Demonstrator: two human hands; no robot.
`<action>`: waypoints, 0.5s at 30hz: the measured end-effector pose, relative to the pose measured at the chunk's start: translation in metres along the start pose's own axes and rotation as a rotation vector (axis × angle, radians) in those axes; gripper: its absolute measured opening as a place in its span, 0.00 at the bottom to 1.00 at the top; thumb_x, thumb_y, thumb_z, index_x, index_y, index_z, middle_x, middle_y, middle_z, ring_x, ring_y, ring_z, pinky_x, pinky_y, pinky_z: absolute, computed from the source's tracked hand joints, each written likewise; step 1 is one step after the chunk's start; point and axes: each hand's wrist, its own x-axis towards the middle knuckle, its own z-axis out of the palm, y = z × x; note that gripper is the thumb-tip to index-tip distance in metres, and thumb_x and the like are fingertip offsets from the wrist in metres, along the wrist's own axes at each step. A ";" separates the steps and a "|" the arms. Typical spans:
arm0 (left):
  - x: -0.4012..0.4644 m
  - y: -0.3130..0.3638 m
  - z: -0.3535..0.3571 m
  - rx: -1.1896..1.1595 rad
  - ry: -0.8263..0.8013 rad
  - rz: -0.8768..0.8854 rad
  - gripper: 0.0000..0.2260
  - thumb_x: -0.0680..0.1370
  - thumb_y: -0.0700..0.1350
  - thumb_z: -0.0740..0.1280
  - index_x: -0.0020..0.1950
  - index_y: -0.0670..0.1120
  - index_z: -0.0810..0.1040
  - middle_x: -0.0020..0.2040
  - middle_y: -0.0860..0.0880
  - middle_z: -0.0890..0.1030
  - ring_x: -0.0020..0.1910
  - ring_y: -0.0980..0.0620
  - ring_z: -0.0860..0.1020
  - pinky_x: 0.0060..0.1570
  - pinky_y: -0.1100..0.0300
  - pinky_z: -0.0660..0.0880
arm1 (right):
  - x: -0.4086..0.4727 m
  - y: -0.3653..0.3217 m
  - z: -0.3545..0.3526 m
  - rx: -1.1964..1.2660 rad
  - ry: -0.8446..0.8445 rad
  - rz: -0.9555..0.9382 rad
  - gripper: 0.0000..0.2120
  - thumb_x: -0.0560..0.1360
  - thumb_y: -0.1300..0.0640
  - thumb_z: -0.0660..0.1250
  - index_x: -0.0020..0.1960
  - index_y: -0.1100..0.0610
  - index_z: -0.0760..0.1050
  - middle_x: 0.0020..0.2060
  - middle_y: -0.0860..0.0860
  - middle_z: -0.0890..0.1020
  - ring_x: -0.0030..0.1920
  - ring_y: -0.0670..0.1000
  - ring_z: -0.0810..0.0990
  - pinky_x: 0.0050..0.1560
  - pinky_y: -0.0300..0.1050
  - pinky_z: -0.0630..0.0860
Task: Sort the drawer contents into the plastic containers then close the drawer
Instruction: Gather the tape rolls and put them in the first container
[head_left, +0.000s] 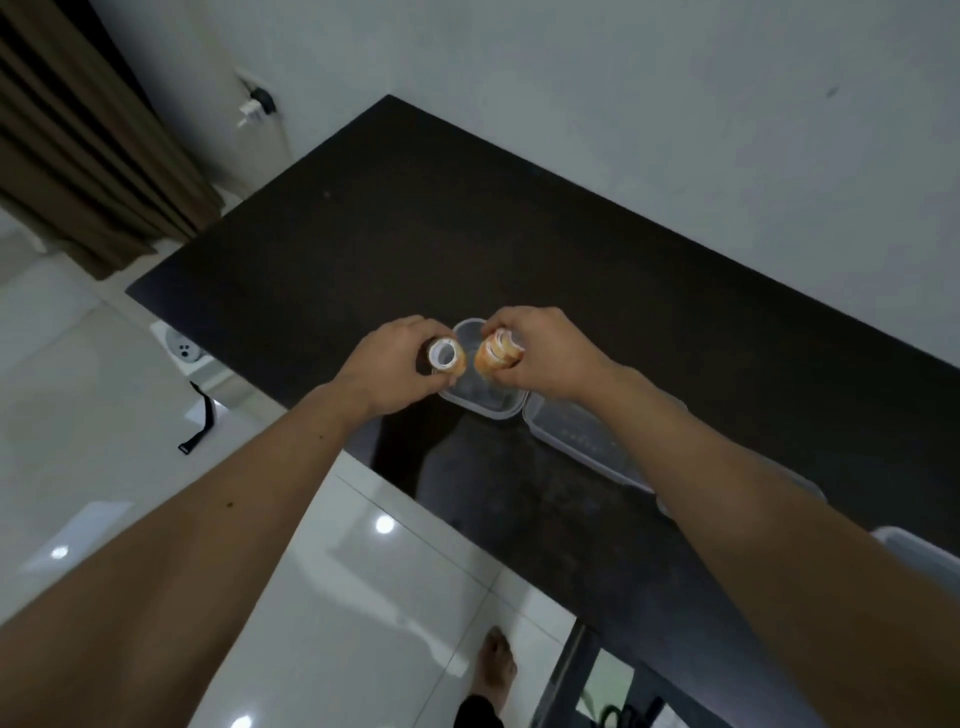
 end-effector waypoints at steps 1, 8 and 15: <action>0.004 -0.003 0.002 0.018 -0.005 0.002 0.21 0.72 0.51 0.79 0.64 0.54 0.80 0.57 0.55 0.81 0.56 0.55 0.78 0.56 0.54 0.76 | 0.007 0.004 0.003 -0.010 -0.008 -0.001 0.26 0.68 0.54 0.80 0.65 0.51 0.79 0.59 0.50 0.83 0.57 0.52 0.83 0.59 0.50 0.81; 0.013 -0.007 0.015 0.037 0.029 0.023 0.22 0.72 0.54 0.79 0.64 0.54 0.80 0.58 0.54 0.79 0.57 0.53 0.74 0.55 0.54 0.75 | 0.026 0.022 0.016 -0.030 -0.059 0.001 0.33 0.65 0.55 0.84 0.67 0.51 0.77 0.61 0.50 0.81 0.58 0.51 0.81 0.61 0.50 0.79; 0.005 0.002 0.018 0.004 0.018 -0.002 0.31 0.70 0.57 0.80 0.70 0.53 0.77 0.62 0.56 0.76 0.59 0.56 0.72 0.57 0.56 0.76 | 0.020 0.028 0.013 0.002 -0.008 -0.086 0.31 0.64 0.54 0.84 0.65 0.53 0.79 0.56 0.50 0.82 0.55 0.50 0.82 0.56 0.49 0.82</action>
